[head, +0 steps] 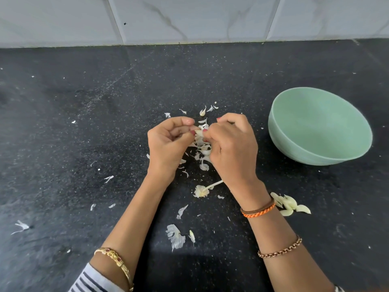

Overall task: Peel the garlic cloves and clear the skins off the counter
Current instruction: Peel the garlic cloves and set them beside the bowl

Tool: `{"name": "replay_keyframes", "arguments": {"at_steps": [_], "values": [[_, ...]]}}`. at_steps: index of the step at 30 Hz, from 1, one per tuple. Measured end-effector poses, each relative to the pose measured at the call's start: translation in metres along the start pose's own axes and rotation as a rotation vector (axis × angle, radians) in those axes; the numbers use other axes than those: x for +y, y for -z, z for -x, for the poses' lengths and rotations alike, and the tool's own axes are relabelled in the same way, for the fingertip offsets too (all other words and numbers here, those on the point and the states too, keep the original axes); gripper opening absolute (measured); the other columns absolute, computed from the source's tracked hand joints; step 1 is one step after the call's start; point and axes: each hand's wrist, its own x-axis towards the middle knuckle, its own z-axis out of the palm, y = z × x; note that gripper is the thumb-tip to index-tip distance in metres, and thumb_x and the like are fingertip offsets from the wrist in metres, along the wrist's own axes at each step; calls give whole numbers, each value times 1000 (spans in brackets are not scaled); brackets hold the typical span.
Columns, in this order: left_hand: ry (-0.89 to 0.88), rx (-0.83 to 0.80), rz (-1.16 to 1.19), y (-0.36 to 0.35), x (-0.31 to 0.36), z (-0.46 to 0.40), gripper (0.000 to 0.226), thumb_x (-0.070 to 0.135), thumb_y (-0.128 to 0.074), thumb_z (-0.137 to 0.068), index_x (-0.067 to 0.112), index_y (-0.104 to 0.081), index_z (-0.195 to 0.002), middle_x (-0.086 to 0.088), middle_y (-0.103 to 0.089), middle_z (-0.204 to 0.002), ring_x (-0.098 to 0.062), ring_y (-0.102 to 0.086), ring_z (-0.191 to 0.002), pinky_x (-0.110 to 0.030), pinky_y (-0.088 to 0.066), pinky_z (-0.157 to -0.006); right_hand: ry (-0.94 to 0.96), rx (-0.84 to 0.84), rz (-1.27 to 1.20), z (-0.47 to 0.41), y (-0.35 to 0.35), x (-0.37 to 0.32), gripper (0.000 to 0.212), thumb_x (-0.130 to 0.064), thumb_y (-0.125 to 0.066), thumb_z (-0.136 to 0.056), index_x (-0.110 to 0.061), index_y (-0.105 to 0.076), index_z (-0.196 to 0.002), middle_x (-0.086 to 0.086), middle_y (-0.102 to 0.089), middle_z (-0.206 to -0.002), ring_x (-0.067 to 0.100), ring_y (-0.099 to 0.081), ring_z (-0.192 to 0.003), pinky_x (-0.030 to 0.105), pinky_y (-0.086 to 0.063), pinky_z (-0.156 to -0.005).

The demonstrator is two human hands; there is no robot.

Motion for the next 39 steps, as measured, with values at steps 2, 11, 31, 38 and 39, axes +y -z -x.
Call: {"name": "replay_keyframes", "arguments": {"at_steps": [2, 11, 31, 38, 39], "values": [[36, 22, 58, 0, 2, 0, 33, -22, -50, -80, 9, -60, -78, 4, -68, -61, -3, -61, -55, -13, -46, -57, 29, 22, 14, 1, -1, -2, 19, -4, -58, -81, -10, -61, -63, -3, -61, -59, 15, -49, -88, 29, -39, -63], [125, -11, 121, 0, 7, 1, 22, -12, -57, -82, 9, -62, -89, 2, -72, -68, -1, -59, -54, -13, -46, -57, -91, 38, -52, -3, 2, -2, 12, 3, -71, -71, -9, -67, -68, -6, -44, -87, 11, -43, -76, 24, -34, -61], [403, 33, 376, 0, 8, -4, 38, -21, -41, -80, 14, -45, -66, -7, -46, -65, -4, -36, -44, -14, -27, -41, 33, -45, -111, -3, 4, -1, 24, -2, -49, -84, -4, -70, -73, 4, -65, -65, 21, -57, -48, 28, -42, -36], [221, 35, 221, 1, 5, -1, 28, -11, -58, -67, 14, -47, -71, 0, -60, -53, -10, -45, -51, -15, -37, -46, -236, -230, -284, -1, 4, 1, 11, 2, -57, -77, -4, -66, -74, 1, -62, -66, 16, -57, -57, 29, -43, -49], [125, 36, 140, 2, 3, -1, 25, -6, -59, -64, 15, -48, -72, 1, -62, -54, -9, -50, -51, -16, -41, -49, -303, -278, -331, -2, 5, 1, 11, 3, -57, -77, -4, -66, -76, 1, -64, -68, 16, -59, -59, 32, -47, -53]]}}
